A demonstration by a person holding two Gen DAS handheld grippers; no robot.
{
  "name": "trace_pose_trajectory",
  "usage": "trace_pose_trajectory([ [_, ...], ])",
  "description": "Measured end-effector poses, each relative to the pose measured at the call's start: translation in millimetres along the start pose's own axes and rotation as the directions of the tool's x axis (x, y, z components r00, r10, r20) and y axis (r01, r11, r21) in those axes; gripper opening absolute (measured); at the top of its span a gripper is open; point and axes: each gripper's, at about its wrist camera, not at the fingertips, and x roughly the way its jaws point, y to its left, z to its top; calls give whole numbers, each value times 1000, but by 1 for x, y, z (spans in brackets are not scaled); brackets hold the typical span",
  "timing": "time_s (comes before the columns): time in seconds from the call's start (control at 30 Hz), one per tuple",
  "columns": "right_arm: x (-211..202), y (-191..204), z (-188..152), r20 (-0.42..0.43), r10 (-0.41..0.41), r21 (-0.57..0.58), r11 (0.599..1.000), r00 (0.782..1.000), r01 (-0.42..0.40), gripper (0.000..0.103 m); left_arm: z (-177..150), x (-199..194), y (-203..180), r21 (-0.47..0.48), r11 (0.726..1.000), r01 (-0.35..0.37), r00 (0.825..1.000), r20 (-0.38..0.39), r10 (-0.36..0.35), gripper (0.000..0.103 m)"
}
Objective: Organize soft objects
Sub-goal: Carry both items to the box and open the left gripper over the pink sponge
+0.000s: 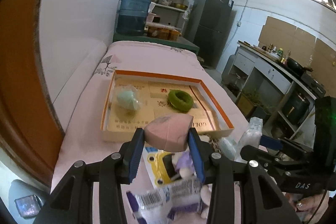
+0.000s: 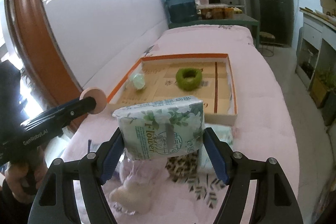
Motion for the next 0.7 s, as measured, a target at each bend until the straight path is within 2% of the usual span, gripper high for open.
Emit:
trace_pose_trajectory([
  [0.37, 26, -12, 34, 13, -23, 5, 1000, 1000, 23, 76, 29, 33, -5, 19, 1000, -7, 1000, -5, 7, 43],
  [0.7, 58, -24, 54, -9, -56, 4, 998, 998, 56, 76, 52, 72, -2, 17, 999, -36, 999, -40, 37, 43],
])
